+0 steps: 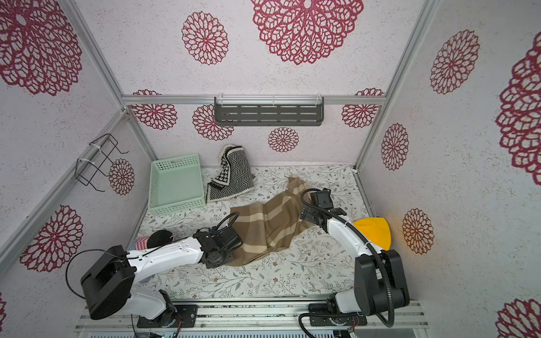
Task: Roll up the scarf and place it into the basket
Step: Flatten out the scarf at the center of the board.
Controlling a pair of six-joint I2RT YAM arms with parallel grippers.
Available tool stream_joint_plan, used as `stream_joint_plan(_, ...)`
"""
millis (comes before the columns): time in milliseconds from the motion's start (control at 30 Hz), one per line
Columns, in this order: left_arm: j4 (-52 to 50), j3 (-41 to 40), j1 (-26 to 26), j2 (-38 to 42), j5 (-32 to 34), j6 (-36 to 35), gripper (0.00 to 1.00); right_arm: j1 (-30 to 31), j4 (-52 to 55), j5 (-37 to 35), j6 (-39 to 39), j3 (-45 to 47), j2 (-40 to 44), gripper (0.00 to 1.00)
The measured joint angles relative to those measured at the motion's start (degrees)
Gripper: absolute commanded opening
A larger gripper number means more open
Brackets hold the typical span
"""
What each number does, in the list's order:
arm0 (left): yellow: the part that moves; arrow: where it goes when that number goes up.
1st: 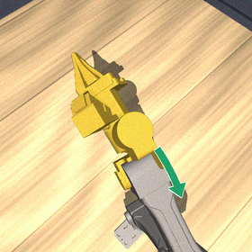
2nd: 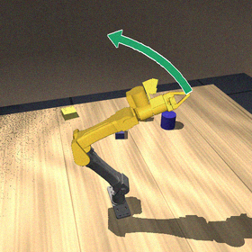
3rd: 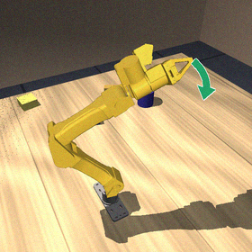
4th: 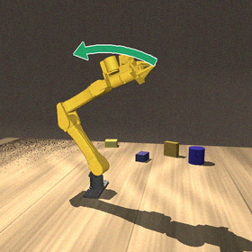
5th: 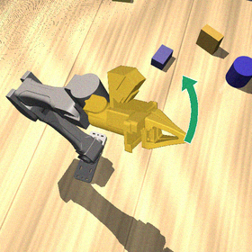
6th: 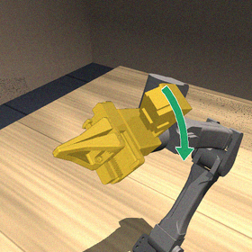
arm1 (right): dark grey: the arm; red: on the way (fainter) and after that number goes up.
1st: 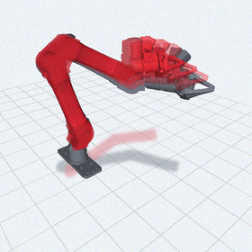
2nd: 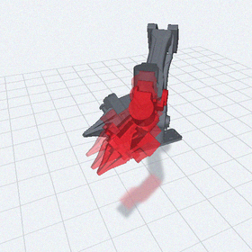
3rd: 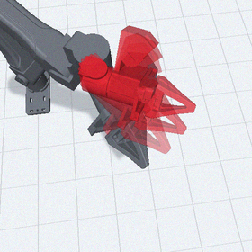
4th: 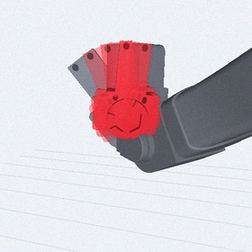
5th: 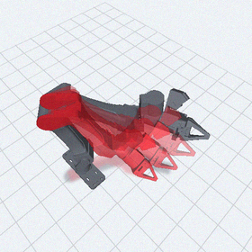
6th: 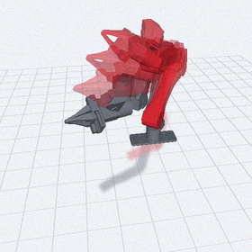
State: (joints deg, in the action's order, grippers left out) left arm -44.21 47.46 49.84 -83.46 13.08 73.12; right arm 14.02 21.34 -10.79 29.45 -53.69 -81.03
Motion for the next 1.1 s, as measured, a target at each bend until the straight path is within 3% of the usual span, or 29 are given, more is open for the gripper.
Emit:
stream_joint_plan(67,-0.9,-0.1,-0.3,1.5,0.1,0.2,0.75,0.0,1.1,-0.4,-0.2,-1.2,-0.8,0.99)
stream_joint_plan(267,-0.1,1.2,-6.4,5.4,0.7,-2.9,0.82,-0.1,5.0,-4.7,-1.5,-6.1,-3.4,0.99)
stream_joint_plan(467,4.0,5.4,-10.4,-1.8,-0.5,-8.9,0.89,-2.4,7.3,-6.7,-2.8,-9.8,-5.1,0.99)
stream_joint_plan(667,6.9,10.4,-10.3,-12.2,-3.4,-13.6,0.83,-5.8,7.5,-6.3,-3.1,-10.8,-6.7,0.99)
stream_joint_plan(867,5.5,10.1,-10.3,-15.0,-4.2,-13.9,0.83,-7.4,7.5,-5.2,-3.3,-10.8,-6.9,0.99)
stream_joint_plan(1100,5.5,10.0,-9.2,-17.2,-3.9,-13.6,0.59,-10.2,6.7,-3.4,-4.1,-10.7,-7.3,0.95)
